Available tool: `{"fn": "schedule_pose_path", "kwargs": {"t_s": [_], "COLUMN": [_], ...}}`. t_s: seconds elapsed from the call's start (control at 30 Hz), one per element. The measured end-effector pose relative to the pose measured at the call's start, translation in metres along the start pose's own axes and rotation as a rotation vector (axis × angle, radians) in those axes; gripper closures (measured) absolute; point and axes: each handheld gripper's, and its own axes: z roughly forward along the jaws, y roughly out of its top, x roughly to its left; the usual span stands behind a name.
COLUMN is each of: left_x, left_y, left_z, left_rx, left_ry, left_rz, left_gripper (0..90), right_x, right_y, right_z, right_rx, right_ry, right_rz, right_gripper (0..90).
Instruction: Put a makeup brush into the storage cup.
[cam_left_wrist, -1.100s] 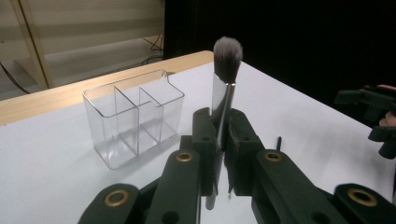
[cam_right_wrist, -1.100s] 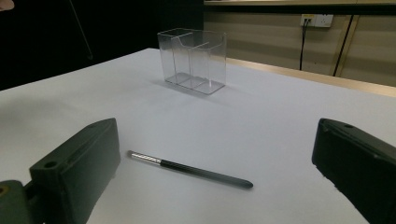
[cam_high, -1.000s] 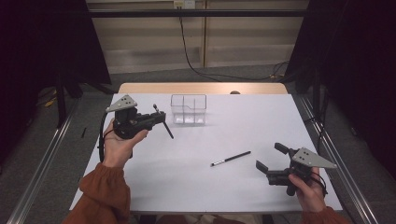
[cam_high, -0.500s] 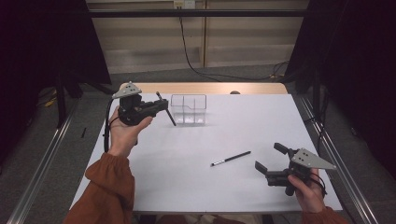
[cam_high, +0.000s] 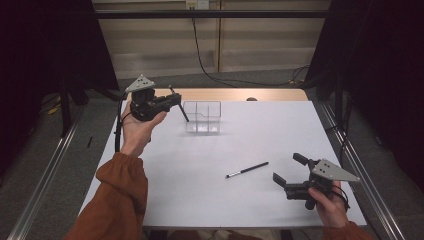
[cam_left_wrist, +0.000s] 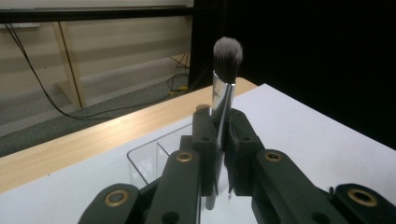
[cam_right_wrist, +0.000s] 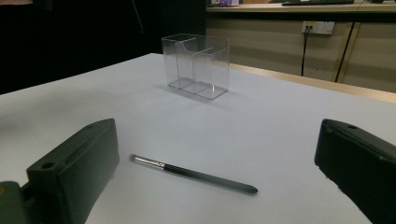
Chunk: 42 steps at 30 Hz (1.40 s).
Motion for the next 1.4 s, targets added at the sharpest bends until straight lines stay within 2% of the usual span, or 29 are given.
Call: {"fn": "schedule_pose_path", "kwargs": {"t_s": [0.2, 0.4, 0.57, 0.83, 1.07, 1.17, 1.4], "left_x": [0.006, 0.009, 0.013, 0.006, 0.010, 0.011, 0.014], "left_y": [0.006, 0.015, 0.021, 0.031, 0.027, 0.025, 0.020], "left_z": [0.007, 0.012, 0.017, 0.026, 0.037, 0.040, 0.046], "left_rx": [-0.013, -0.015, -0.018, -0.012, 0.012, 0.017, 0.037], "left_ry": [0.017, 0.037, 0.048, 0.048, 0.070, 0.066, 0.082], "left_rz": [-0.005, 0.027, 0.028, 0.058, 0.057, 0.050, 0.060], "left_gripper": [83.8, 83.8, 83.8, 83.8, 83.8, 83.8, 83.8], "right_x": [0.000, 0.000, 0.000, 0.000, 0.000, 0.000, 0.001], "right_y": [0.000, 0.000, 0.000, -0.001, -0.001, -0.001, -0.001], "right_z": [0.001, 0.001, 0.001, 0.001, 0.001, 0.001, 0.000], "right_rx": [0.002, 0.002, 0.004, 0.006, 0.007, 0.007, 0.008], "right_ry": [0.005, 0.004, 0.002, 0.001, 0.003, 0.003, 0.008], "right_rz": [-0.003, -0.004, -0.010, -0.012, -0.018, -0.018, -0.022], "right_gripper": [0.0, 0.0, 0.0, 0.0, 0.0, 0.0, 0.0]}}
